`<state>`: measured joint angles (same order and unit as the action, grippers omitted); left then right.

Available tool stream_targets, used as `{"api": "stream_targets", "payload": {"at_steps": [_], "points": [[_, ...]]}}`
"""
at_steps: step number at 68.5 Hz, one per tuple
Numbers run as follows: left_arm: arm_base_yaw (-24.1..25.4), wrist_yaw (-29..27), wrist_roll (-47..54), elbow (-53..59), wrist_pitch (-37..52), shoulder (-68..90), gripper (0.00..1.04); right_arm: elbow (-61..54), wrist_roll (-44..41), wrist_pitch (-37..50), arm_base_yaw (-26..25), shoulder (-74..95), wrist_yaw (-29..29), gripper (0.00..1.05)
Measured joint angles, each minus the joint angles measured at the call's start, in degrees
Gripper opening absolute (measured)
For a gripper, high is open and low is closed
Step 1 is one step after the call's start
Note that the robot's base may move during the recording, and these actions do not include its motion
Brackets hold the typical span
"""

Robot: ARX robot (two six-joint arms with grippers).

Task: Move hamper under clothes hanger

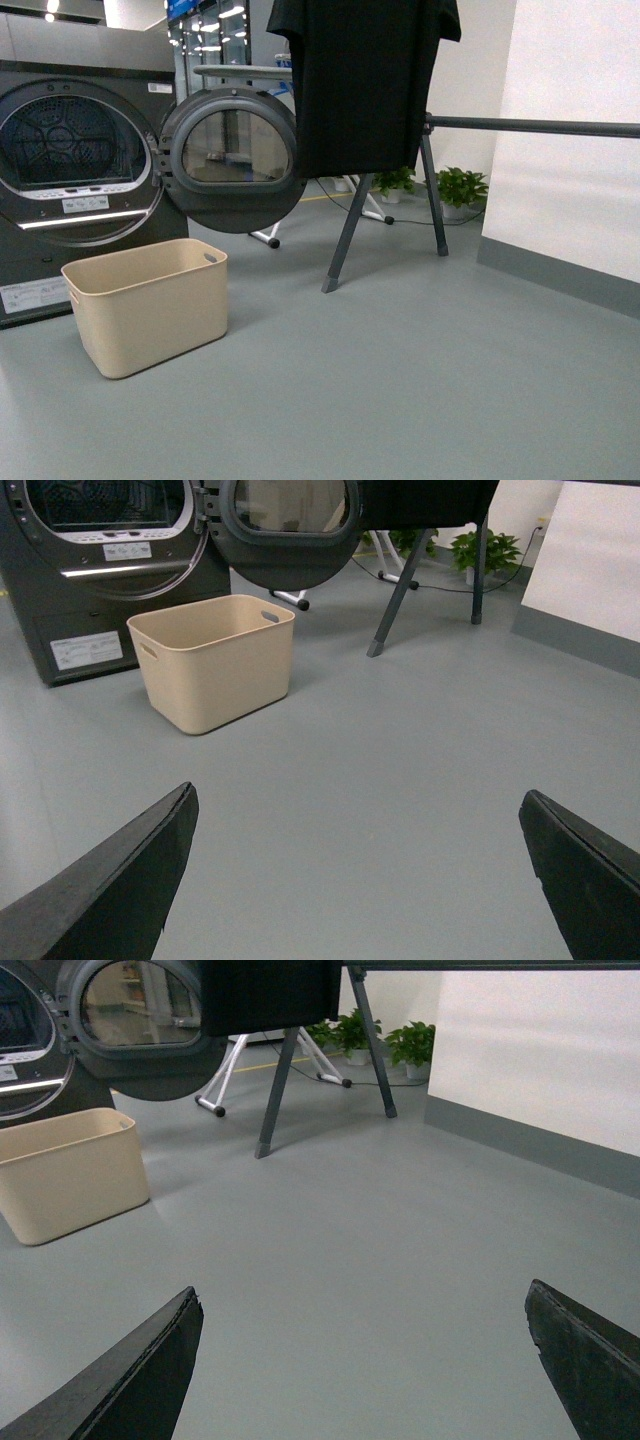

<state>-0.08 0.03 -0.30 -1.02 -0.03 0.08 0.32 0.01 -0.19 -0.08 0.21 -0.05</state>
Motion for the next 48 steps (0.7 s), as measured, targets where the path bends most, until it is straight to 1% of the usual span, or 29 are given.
{"api": "stream_targets", "payload": {"at_steps": [48], "points": [[0.00, 0.02, 0.00, 0.00, -0.04, 0.00, 0.98, 0.02, 0.00, -0.04, 0.00, 0.00, -0.13, 0.97]]}}
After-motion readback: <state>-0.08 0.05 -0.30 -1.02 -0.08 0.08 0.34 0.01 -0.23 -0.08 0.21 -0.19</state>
